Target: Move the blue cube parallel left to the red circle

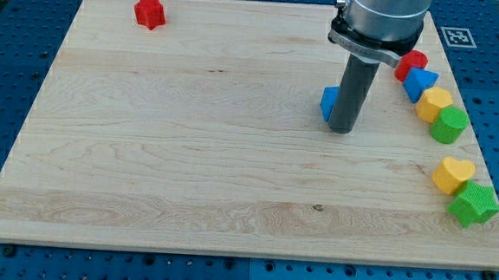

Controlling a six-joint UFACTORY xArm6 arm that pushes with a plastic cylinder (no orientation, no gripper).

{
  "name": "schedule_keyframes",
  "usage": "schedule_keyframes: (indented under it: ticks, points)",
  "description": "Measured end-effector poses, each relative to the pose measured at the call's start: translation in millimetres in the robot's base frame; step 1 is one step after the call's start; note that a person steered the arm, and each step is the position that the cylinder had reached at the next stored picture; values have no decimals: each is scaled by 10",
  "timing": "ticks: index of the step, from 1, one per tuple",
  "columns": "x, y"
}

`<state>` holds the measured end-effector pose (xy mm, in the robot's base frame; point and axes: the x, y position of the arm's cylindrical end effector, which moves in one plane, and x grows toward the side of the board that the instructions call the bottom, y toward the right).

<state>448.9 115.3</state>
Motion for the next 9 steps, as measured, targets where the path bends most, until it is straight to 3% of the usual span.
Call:
schedule_keyframes:
  ticks: [3, 5, 7, 9]
  points:
    - [-52, -43]
    - [-106, 314]
    - [-615, -92]
    - [-617, -203]
